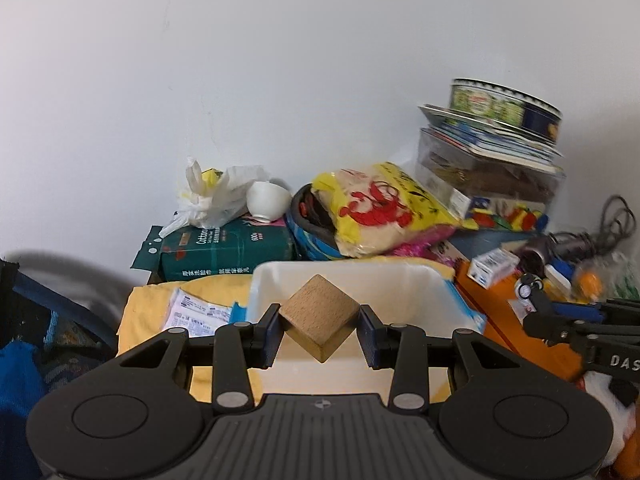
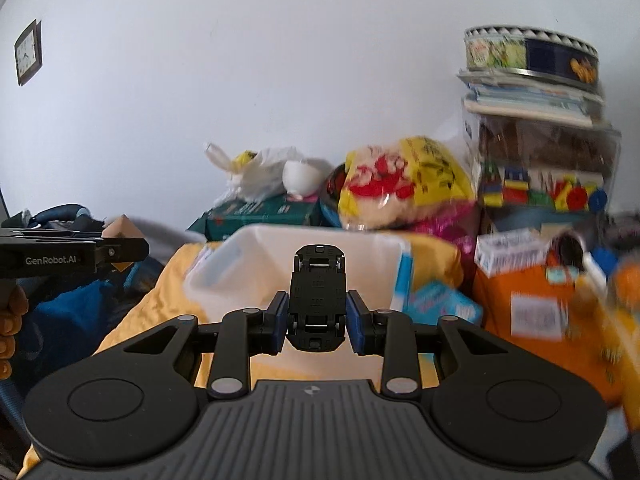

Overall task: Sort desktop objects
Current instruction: 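Carry tan block into white bin with left tool while right tool drops black car there, then move both open tools back down toward the toy pile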

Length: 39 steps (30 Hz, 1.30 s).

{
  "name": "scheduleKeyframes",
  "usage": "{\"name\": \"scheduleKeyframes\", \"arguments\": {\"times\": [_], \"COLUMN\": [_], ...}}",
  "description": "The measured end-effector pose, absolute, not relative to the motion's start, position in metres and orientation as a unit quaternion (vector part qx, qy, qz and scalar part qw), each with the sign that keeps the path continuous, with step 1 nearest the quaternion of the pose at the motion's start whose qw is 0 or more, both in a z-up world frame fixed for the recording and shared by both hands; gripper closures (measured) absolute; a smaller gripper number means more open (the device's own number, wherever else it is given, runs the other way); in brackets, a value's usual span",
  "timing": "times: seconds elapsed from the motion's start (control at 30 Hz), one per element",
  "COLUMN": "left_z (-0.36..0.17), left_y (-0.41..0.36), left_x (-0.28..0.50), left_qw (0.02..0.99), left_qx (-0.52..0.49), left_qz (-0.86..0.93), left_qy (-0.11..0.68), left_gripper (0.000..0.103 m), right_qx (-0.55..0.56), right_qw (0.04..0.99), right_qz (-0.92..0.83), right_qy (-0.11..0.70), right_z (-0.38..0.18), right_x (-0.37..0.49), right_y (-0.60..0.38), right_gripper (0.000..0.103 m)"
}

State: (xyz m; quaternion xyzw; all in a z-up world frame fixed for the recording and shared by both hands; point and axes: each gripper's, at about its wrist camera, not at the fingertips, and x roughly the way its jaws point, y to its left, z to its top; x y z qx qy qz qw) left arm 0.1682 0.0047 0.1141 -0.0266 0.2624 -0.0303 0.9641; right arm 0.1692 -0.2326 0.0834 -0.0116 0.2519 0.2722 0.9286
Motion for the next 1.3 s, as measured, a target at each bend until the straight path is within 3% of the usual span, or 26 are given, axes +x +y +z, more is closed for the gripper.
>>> {"name": "scheduleKeyframes", "arguments": {"times": [0.27,0.9,0.97,1.03,1.1,1.3], "left_z": [0.111,0.067,0.061,0.058,0.057,0.055], "left_y": [0.006,-0.011,-0.012,-0.013,-0.01,0.006], "left_x": [0.226,0.305,0.31,0.311,0.309,0.279], "left_qw": [0.954,0.918,0.912,0.912,0.913,0.923], "left_qx": [-0.018,-0.004,0.001,0.012,0.006,-0.009], "left_qz": [-0.029,-0.045,-0.043,-0.026,-0.021,-0.026], "left_qy": [0.298,0.395,0.407,0.409,0.407,0.385], "left_gripper": [0.06,0.06,0.052,0.042,0.041,0.041], "right_qx": [-0.004,-0.065,-0.067,-0.075,-0.081,-0.075], "right_qw": [0.918,0.883,0.878,0.876,0.878,0.884], "right_qz": [0.28,0.259,0.256,0.252,0.249,0.264], "right_qy": [0.281,0.386,0.4,0.406,0.4,0.379], "right_z": [0.098,0.052,0.049,0.045,0.043,0.045], "right_x": [0.234,0.309,0.317,0.321,0.322,0.307], "right_y": [-0.212,-0.163,-0.16,-0.158,-0.156,-0.16], "right_gripper": [0.069,0.069,0.067,0.045,0.035,0.033]}}
